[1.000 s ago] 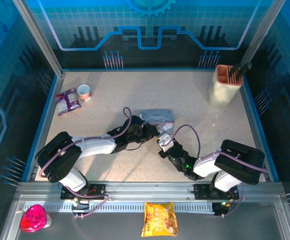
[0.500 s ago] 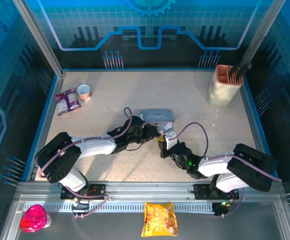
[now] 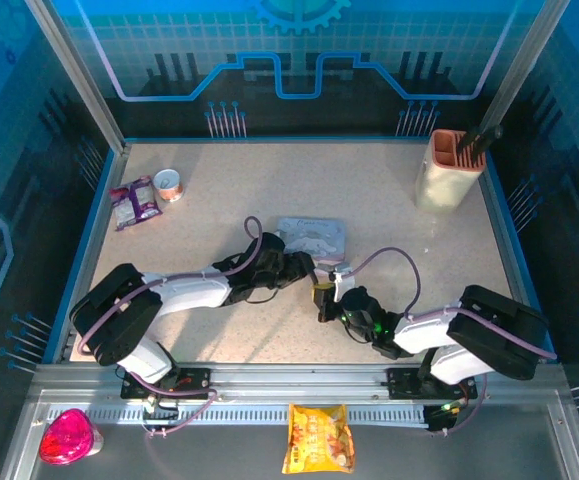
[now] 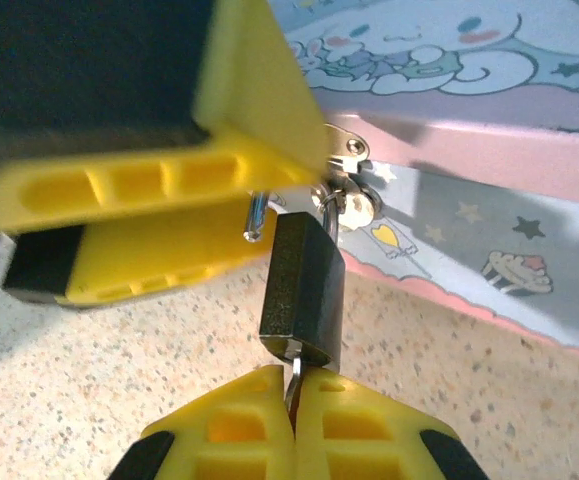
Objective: Unlock a padlock with a key
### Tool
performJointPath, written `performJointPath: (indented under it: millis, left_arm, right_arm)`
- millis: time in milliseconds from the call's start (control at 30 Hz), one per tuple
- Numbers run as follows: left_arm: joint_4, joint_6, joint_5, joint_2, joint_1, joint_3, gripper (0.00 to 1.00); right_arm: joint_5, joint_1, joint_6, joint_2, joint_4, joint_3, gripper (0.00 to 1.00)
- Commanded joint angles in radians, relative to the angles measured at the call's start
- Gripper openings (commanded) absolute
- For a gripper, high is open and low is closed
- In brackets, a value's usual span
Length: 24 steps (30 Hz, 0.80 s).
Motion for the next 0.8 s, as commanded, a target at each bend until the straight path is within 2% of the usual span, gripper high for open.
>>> performJointPath:
  millis: [0,167,367,567,767]
  left_arm:
    - [-0.092,0.036,-0.038,-0.019,0.025,0.018,0.55]
    - [-0.219,0.098,-0.101,-0.063,0.055,0.040,0.66]
    - [-0.345,0.204,-0.176,-0.084,0.125,0.085,0.73]
    - [-0.417,0.350,-0.186,0.012,0.170,0.206,0.80]
    - [-0.429,0.406,-0.124,0.150,0.173,0.311,0.80]
  right_arm:
    - [-0.001,-0.010,0.086,0.045,0.073,-0.007,0.00]
    - [-0.033,-0.033,0.172,0.150,0.182,-0.024,0.00]
    - [-0.036,-0.043,0.204,0.239,0.305,-0.044,0.00]
    - [-0.011,-0.043,0.182,0.195,0.221,-0.026,0.00]
    - [-0.021,-0.073,0.176,0.147,0.157,-0.013,0.00]
